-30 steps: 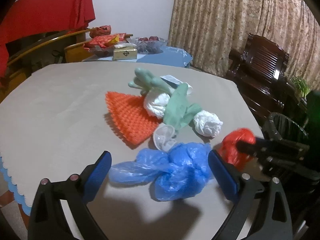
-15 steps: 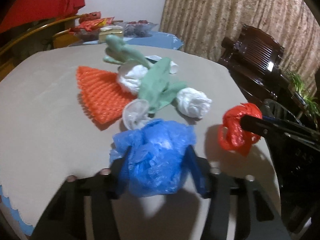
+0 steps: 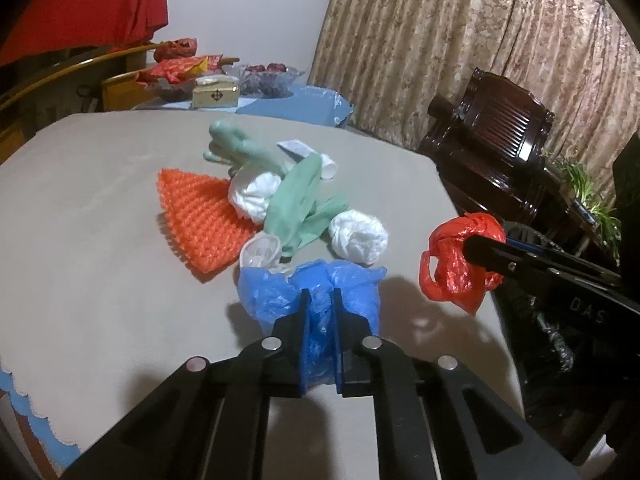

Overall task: Collect trash
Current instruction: 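Carry the blue and red bags over the bin and release them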

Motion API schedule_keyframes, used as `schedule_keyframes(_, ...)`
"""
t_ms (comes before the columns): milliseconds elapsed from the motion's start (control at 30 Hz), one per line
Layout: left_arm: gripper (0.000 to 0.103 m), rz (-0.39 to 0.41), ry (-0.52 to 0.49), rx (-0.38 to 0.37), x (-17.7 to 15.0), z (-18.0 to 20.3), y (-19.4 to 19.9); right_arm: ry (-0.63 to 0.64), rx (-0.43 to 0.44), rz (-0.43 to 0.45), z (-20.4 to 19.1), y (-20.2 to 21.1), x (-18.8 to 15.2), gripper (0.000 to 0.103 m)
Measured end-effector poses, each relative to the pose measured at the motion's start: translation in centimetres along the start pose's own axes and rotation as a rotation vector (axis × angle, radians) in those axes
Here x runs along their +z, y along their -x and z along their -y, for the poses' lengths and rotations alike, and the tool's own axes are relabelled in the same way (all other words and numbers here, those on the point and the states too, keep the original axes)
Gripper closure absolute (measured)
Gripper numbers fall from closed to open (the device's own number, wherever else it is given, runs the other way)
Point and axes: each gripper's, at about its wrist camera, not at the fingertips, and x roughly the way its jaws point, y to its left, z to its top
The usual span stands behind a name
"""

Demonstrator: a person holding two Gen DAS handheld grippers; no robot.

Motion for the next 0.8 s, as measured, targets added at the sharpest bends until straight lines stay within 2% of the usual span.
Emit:
schedule_keyframes(400, 0.095, 0.091, -0.041, -0.030, 3.1, 3.1, 3.0, -0.033, -0.020, 0.100, 1.8, 5.5, 1.7, 0.069)
schedule_keyframes(800, 0.095, 0.151, -0.111, -0.125, 6.0, 8.7, 4.1, -0.069, -0.112, 0.203, 5.9, 12.3, 2.4, 0.069)
